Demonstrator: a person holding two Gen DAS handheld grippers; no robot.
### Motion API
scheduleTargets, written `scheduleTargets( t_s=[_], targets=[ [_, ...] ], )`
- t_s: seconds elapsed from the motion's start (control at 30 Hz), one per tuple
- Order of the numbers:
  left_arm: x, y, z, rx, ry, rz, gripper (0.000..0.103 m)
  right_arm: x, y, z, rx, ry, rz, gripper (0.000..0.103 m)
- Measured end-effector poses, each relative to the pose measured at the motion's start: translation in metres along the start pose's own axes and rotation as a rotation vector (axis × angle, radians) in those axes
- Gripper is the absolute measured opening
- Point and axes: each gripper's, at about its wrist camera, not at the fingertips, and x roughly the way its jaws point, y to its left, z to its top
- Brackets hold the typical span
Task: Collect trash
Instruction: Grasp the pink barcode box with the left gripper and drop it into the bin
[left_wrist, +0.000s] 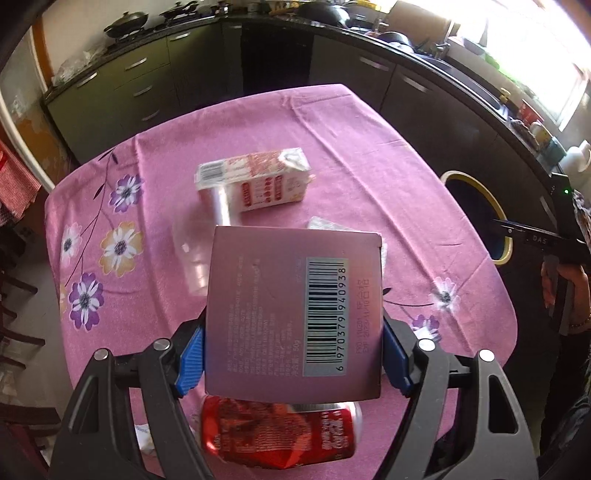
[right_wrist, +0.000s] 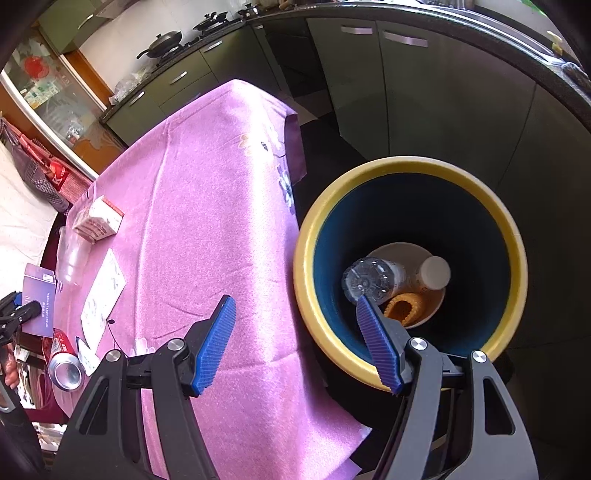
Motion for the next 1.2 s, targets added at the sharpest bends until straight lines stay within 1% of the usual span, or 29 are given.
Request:
scheduleTargets(
  t_s=[0.17,0.3,0.4,0.5,0.63,0.77,0.93,0.97,1.03,1.13,1.2],
  targets=[
    [-0.002,-0.067,0.030,0.132,-0.030,-0.079,0.073,-0.022,-0.022,-0.004,0.032,-0.042,-0.020,0.068],
    [0.008,-0.133,0.060,0.238,-0.041,-0.163,0.073,-0.040,-0.047,-0.011,0.067,-0.074,-0.032,0.068],
    [0.027,-0.184,0.082,0.307,-0.027,-0.220,0.073,-0.050,-0.067,-0.019,0.097,-0.091,-0.041,0.068],
    [0.056,-0.230,0.100,0.352,0.009,-0.255,0.073,-0.056,-0.085,-0.028,0.127,-0.094,-0.051,0.068],
    [0.104,-0.283,0.120,0.385,0.059,-0.258,0.073,-0.066,-0.104,-0.041,0.158,-0.105,-0.066,0.068],
    [0.144,-0.323,0.133,0.402,0.075,-0.240,0.073,-0.078,-0.120,-0.053,0.184,-0.117,-0.087,0.068],
    [0.170,-0.345,0.145,0.389,0.071,-0.211,0.074,-0.090,-0.132,-0.061,0.202,-0.121,-0.106,0.070],
    [0.169,-0.345,0.145,0.385,0.070,-0.212,0.077,-0.091,-0.133,-0.063,0.203,-0.122,-0.107,0.070],
    [0.160,-0.341,0.146,0.373,0.053,-0.224,0.082,-0.092,-0.133,-0.064,0.202,-0.121,-0.106,0.070],
    [0.136,-0.325,0.145,0.374,0.020,-0.248,0.090,-0.090,-0.129,-0.064,0.192,-0.115,-0.101,0.071],
    [0.114,-0.310,0.144,0.359,-0.001,-0.266,0.090,-0.088,-0.126,-0.062,0.183,-0.114,-0.093,0.071]
  ],
)
